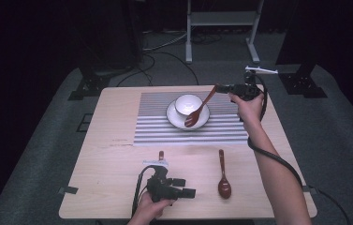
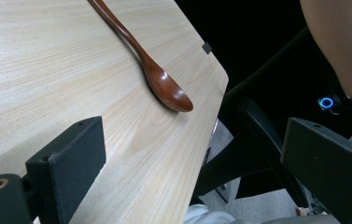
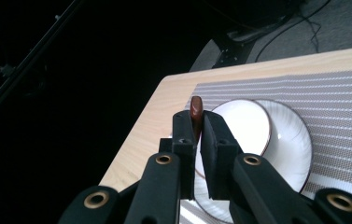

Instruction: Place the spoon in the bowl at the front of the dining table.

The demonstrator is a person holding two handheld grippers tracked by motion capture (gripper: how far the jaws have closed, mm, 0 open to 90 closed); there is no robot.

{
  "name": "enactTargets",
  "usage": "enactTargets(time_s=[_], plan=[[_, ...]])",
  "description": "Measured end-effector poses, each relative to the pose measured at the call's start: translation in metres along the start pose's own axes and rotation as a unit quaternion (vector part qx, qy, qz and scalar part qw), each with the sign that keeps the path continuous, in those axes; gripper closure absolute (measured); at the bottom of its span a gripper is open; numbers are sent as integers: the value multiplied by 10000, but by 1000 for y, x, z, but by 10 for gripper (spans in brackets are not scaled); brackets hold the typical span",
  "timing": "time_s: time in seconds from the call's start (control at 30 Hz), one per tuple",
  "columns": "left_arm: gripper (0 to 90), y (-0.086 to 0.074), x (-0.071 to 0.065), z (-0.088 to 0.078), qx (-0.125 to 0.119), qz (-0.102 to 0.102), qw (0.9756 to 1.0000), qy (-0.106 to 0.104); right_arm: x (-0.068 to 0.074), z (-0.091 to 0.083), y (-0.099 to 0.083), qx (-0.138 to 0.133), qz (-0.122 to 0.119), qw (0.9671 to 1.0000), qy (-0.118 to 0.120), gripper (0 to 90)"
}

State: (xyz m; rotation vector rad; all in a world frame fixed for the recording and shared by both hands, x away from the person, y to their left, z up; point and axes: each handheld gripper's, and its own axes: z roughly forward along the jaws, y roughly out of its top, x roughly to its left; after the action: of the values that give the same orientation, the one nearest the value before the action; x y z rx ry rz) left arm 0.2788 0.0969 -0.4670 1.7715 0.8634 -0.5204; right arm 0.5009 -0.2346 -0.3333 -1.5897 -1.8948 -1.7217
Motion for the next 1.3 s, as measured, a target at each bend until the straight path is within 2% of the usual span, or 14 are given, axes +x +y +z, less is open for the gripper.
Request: enactTargets(time_s=[0.2, 0.47, 0.63, 0.77, 0.9, 1.23, 1.3], plan=[[55, 0, 0, -1, 0, 22, 10000, -6, 0, 1, 10, -133, 52, 9998, -131, 838], [55, -1, 0, -2, -4, 1, 10000, -16, -8, 7, 16, -326, 242, 9987, -297, 836], [55, -1, -1, -2, -1, 18, 10000, 4, -19, 14, 13, -477, 406, 9968, -494, 837], [55, -2, 0, -1, 34, 27, 10000, 3, -24, 15, 12, -583, 484, 9957, -541, 837], [55, -2, 0, -1, 25, 29, 10000, 1, -29, 17, 9, -651, 515, 9942, -684, 837], [55, -3, -1, 0, 40, 24, 10000, 4, -39, 19, -1, -797, 661, 9923, -681, 836], [55, -3, -1, 0, 43, 26, 10000, 5, -40, 18, -2, -796, 647, 9919, -755, 831]])
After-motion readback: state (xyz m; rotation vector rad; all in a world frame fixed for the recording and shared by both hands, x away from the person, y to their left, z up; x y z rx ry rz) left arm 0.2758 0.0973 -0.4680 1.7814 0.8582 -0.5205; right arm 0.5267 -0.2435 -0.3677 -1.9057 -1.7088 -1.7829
